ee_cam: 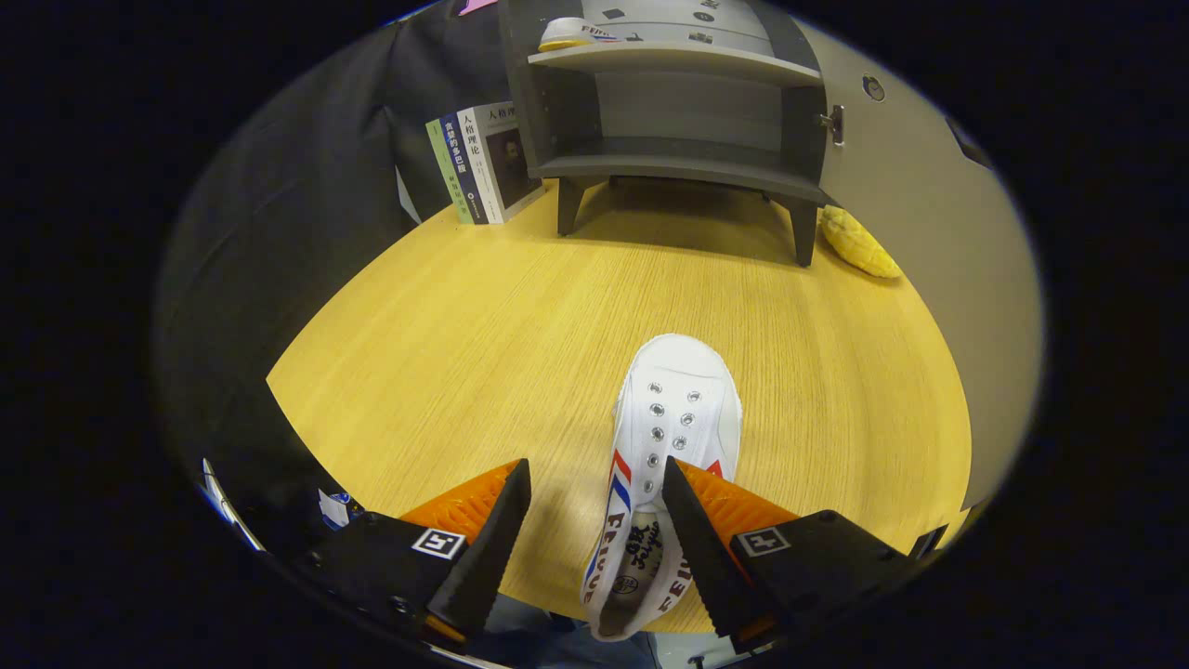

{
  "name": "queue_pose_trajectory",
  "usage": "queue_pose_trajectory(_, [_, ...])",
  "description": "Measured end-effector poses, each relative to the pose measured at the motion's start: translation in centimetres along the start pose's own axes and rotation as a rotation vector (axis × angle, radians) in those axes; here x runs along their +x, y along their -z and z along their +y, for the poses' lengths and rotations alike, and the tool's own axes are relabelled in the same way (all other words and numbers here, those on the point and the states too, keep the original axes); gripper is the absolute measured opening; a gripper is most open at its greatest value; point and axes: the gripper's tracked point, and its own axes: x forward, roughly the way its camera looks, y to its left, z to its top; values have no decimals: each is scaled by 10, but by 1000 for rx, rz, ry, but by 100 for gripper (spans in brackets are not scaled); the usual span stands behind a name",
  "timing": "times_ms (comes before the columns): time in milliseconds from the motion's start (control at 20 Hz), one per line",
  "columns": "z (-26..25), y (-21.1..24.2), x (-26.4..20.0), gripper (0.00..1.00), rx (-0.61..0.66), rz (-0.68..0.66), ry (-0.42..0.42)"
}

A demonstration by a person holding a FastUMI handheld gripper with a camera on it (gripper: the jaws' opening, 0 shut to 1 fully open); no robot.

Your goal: Open the shoe cabinet door, grab the shoes and put them into the shoe cabinet, then close the shoe cabinet door.

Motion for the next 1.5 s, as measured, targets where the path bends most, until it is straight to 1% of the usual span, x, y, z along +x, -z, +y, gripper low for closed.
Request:
queue_pose_trajectory(100, [2,8,6,89,-14,27,-1])
queue_pose_trajectory(200, [5,13,11,80,11,54,-10])
queue_pose_trajectory(350, [3,15,16,61,35,81,-1])
queue_pose_trajectory(550, [-17,16,21,37,84,97,79])
queue_pose_trajectory(600, [-16,15,21,31,102,93,78])
queue_pose_trajectory(650, [-16,16,20,25,95,85,61])
queue_pose_trajectory(700, [-16,15,23,25,109,71,43])
queue_pose_trajectory(800, [-15,14,22,8,147,43,17])
queue_pose_trajectory(850, [-14,14,19,7,150,34,10])
queue_pose_trajectory(900, [-14,12,18,4,144,30,4])
queue_pose_trajectory(950, [-14,10,15,4,140,18,-4])
queue_pose_trajectory(1050, [-12,1,9,4,172,-13,-22])
queue_pose_trajectory(1150, [-13,-6,-2,4,220,-41,-52])
queue_pose_trajectory(1300, [-10,-19,-18,3,283,-48,-114])
queue_pose_trajectory(1500, [3,-49,-42,4,321,-104,-186])
